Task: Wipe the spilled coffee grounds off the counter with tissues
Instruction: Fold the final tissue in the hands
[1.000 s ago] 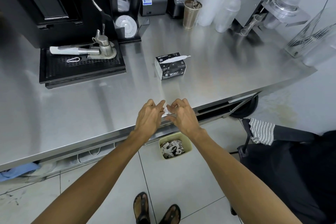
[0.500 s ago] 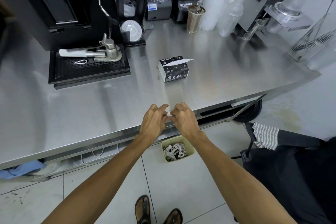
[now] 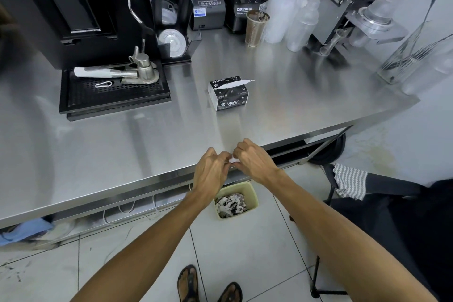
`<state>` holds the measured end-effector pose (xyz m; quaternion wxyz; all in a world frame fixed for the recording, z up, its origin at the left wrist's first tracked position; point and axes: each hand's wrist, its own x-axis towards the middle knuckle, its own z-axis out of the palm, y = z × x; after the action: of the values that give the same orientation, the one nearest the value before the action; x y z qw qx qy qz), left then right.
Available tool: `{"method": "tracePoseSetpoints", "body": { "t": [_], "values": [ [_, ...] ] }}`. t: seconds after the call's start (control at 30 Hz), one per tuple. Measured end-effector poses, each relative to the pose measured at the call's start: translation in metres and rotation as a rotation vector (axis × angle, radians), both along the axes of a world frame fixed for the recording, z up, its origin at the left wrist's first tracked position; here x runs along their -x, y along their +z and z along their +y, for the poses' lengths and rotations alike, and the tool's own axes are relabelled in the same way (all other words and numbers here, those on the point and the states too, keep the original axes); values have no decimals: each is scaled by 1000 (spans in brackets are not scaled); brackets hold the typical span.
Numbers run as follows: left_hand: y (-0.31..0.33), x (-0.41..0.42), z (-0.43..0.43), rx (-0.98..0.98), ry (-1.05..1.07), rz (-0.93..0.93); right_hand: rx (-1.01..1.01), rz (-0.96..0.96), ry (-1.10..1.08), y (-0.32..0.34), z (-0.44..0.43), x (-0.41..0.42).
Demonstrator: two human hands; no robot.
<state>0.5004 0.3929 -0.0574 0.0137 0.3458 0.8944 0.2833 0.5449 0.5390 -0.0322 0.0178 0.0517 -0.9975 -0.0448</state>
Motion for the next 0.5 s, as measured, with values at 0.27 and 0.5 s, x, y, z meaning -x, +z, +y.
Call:
{"method": "tracePoseSetpoints", "body": {
  "t": [0.27, 0.5],
  "values": [
    [-36, -31, 31, 70, -35, -51, 199, -81, -284, -42, 24, -42],
    [-118, -27, 60, 35, -51, -202, 292, -62, -339, -140, 43, -58]
  ]
}}
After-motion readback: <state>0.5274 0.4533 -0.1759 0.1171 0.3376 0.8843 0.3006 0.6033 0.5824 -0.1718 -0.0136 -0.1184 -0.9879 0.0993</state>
